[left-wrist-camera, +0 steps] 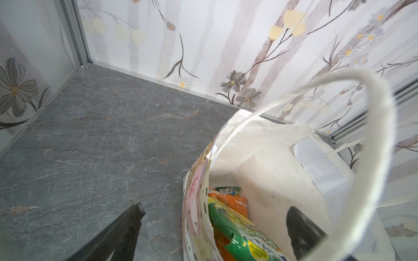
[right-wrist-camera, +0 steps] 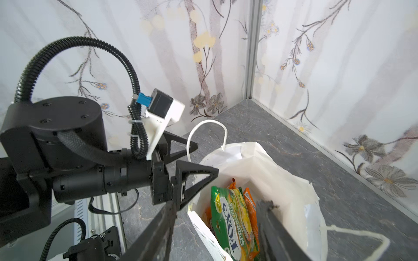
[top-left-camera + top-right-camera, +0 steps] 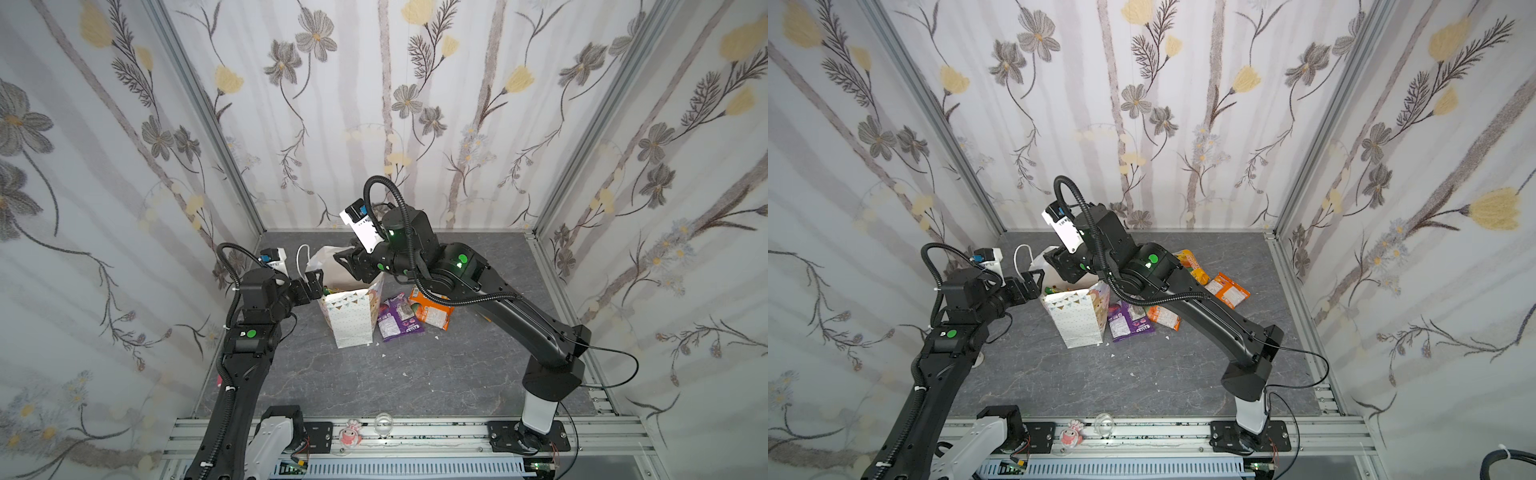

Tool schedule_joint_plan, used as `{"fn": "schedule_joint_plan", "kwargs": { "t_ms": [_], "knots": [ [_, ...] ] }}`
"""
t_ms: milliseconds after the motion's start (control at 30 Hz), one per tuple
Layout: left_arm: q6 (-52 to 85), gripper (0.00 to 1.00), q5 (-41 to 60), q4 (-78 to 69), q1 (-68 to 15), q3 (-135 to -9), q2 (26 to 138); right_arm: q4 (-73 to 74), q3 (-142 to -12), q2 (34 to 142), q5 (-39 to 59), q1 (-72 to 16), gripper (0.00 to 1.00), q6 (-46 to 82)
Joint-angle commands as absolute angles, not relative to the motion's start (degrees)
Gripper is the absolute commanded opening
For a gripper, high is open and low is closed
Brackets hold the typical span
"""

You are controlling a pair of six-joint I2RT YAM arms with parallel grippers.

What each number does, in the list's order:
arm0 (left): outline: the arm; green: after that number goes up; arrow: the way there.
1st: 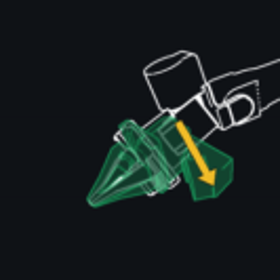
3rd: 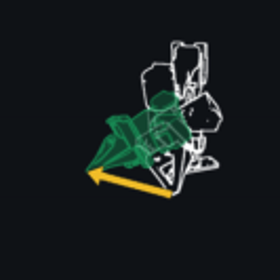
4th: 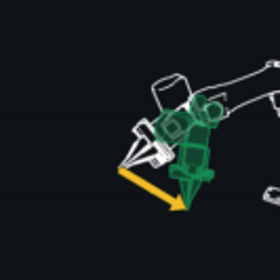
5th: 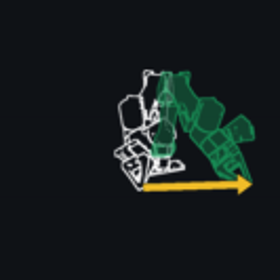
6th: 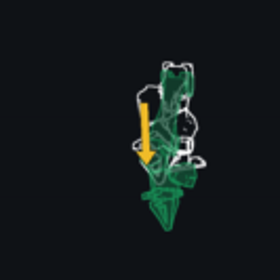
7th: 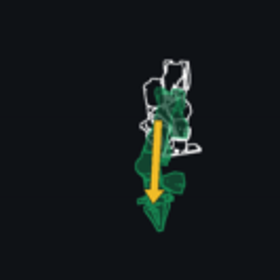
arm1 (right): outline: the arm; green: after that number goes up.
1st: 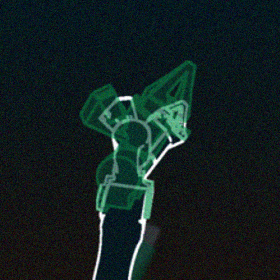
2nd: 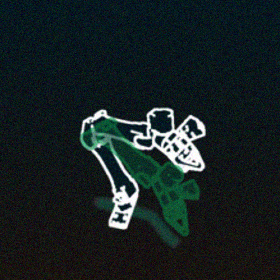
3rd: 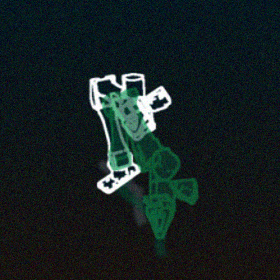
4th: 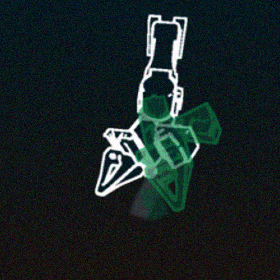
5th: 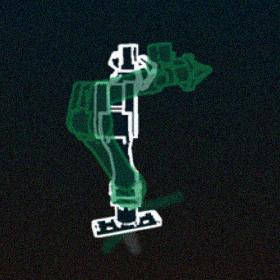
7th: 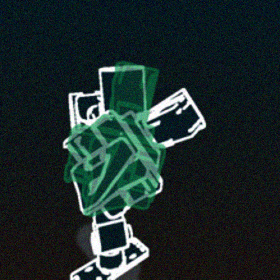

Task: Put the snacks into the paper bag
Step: 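Lower the green candy bag into the paper bag and open the right gripper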

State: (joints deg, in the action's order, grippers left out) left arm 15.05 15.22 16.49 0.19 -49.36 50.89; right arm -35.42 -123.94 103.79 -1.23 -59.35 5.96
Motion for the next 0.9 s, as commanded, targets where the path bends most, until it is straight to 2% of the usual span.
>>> {"fn": "schedule_joint_plan", "kwargs": {
  "t_ms": [0, 133, 200, 267, 367, 667, 733, 800, 867],
  "knots": [
    [15.1, 1.00, 15.2, 15.3, 0.3, -49.4, 50.7, -23.8, -110.3, 96.1, -2.3, -59.7, 0.56, 7.6],
    [15.2, 1.00, 15.1, 15.3, 0.2, -49.2, 50.6, -5.0, -87.2, 81.8, -3.7, -59.5, 0.52, 12.2],
    [15.2, 1.00, 15.2, 15.2, 0.3, -49.2, 50.6, -4.0, -82.3, 78.2, -7.2, -59.1, 0.60, 13.6],
    [15.3, 1.00, 15.1, 15.1, 0.3, -49.3, 50.6, -5.9, -80.3, 77.4, -8.6, -57.8, 0.64, 15.3],
    [15.3, 1.00, 15.0, 14.9, 0.3, -49.2, 50.3, -6.3, -78.8, 78.4, -5.5, -55.6, 0.69, 16.3],
    [15.2, 1.00, 15.0, 15.0, 0.4, -49.1, 50.3, -7.3, -83.9, 88.5, -1.6, -52.2, 0.70, 15.7],
    [15.2, 1.00, 15.2, 15.0, 0.4, -49.1, 50.4, -8.6, -86.1, 90.9, -3.6, -52.1, 0.69, 15.4],
    [15.2, 1.00, 15.2, 15.0, 0.4, -49.2, 50.4, -11.2, -89.2, 94.3, -5.5, -52.0, 0.63, 14.6],
    [15.2, 1.00, 15.4, 15.0, 0.4, -49.2, 50.3, -12.0, -91.1, 96.0, -6.0, -51.9, 0.45, 14.0]
  ]
}}
